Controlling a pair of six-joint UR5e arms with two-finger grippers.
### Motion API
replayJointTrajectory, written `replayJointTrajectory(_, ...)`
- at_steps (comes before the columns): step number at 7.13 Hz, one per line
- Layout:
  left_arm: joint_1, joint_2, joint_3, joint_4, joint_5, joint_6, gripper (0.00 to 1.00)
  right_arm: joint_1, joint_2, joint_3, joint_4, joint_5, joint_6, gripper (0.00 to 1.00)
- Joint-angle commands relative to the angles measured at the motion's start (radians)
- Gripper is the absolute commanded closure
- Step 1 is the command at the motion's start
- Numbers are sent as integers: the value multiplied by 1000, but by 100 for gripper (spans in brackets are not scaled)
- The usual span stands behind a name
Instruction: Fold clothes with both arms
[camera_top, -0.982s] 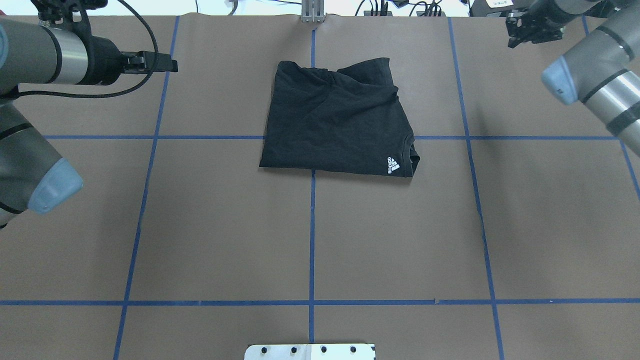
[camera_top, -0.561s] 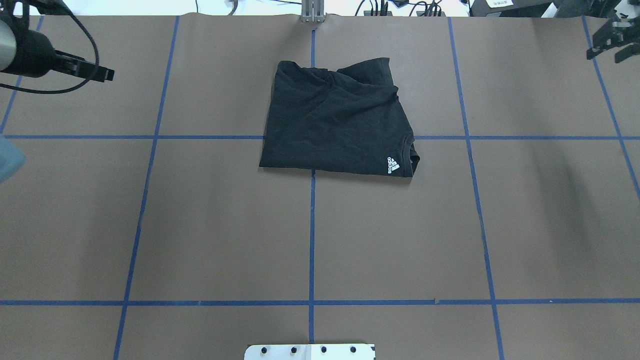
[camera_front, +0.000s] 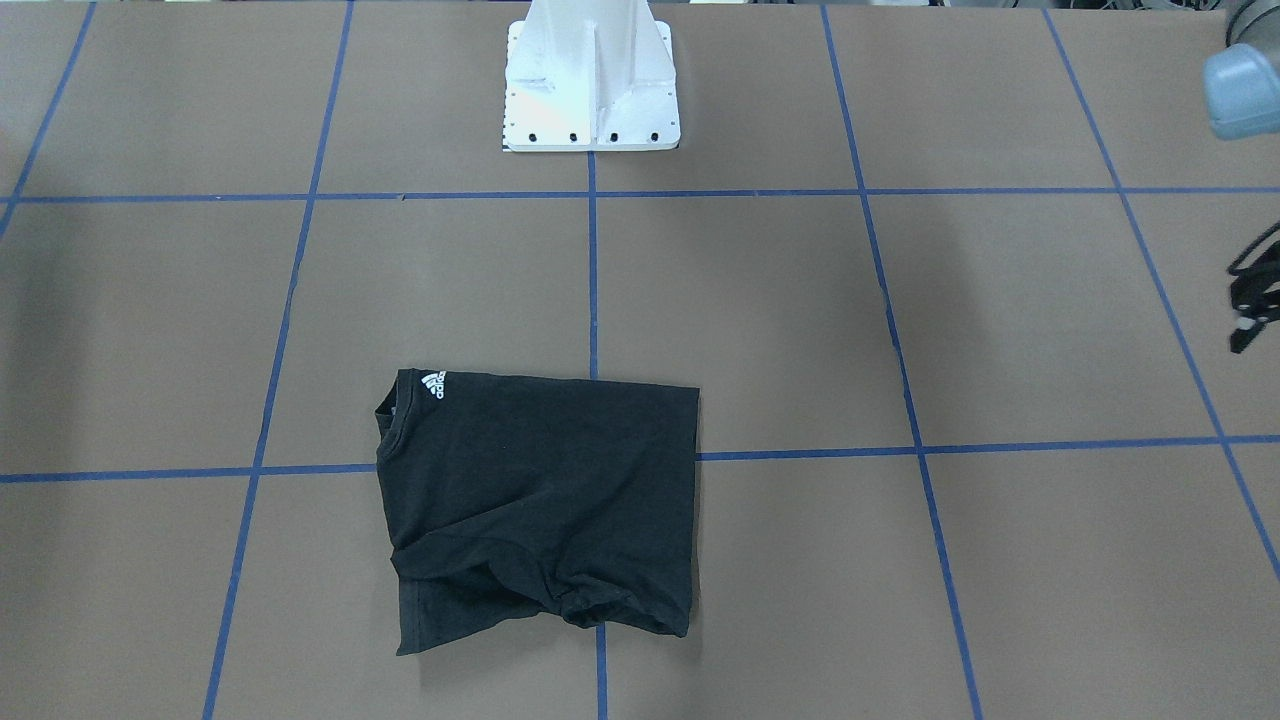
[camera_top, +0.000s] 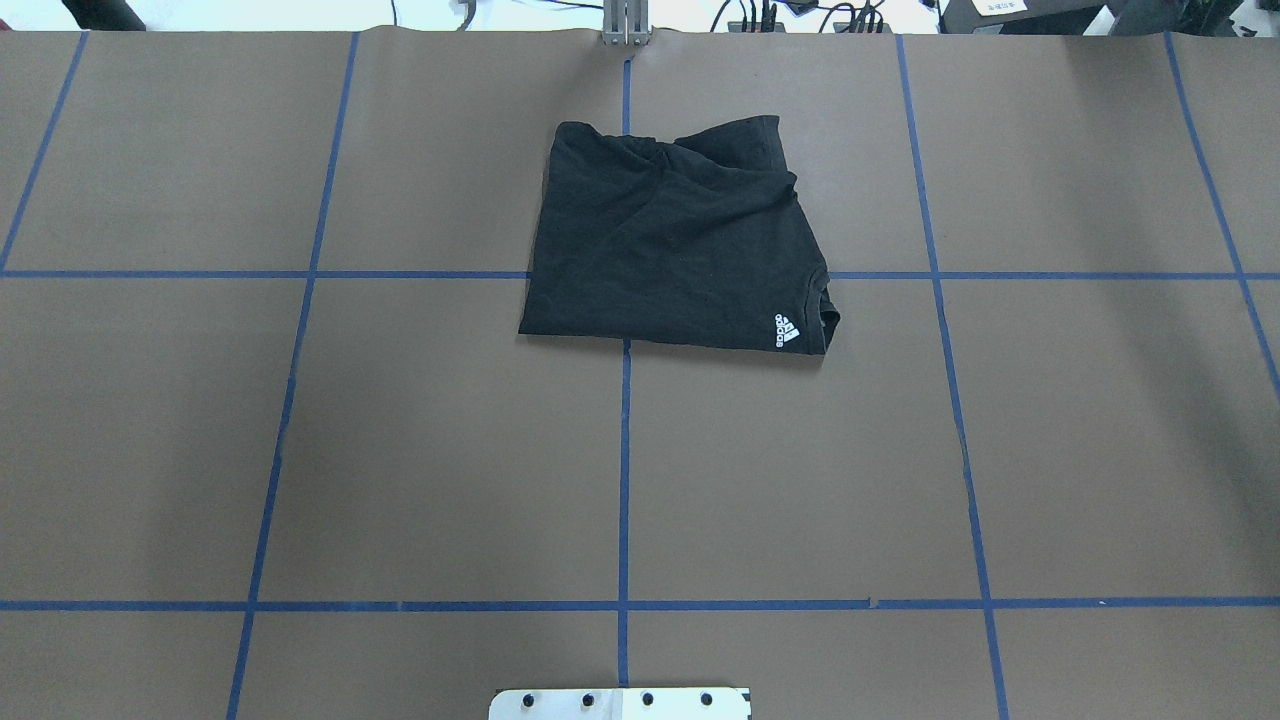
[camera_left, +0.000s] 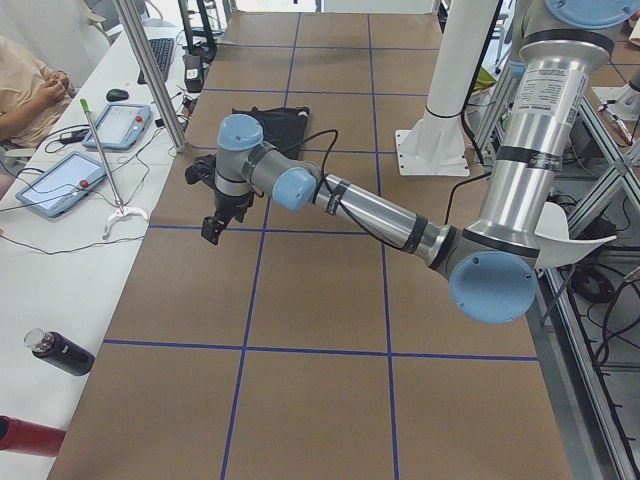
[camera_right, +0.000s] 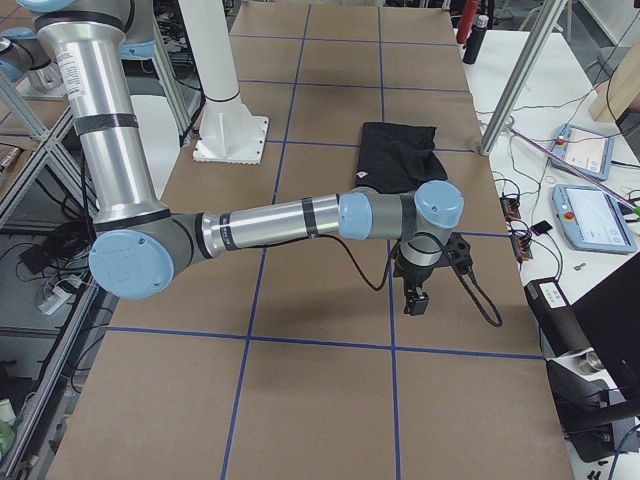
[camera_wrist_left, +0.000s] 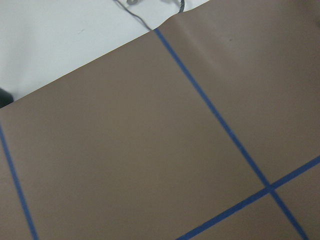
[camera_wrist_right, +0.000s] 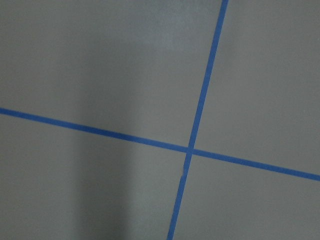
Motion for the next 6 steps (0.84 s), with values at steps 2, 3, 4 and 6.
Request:
replayJointTrajectory(2,-112,145,-47,68,-110,-17,0,14,-163,227,-92,16,-29,0)
replayJointTrajectory(3,-150,161,-105,68,-108,-36,0,13,-174,226,-89,12,-27,0)
replayJointTrajectory(4,-150,228,-149,65,-113,-38,0,13,-168,228,-89,16,-20,0)
replayJointTrajectory(6,-147,235,-141,69,-119,-40,0,13,-161,226,-94,15,-21,0)
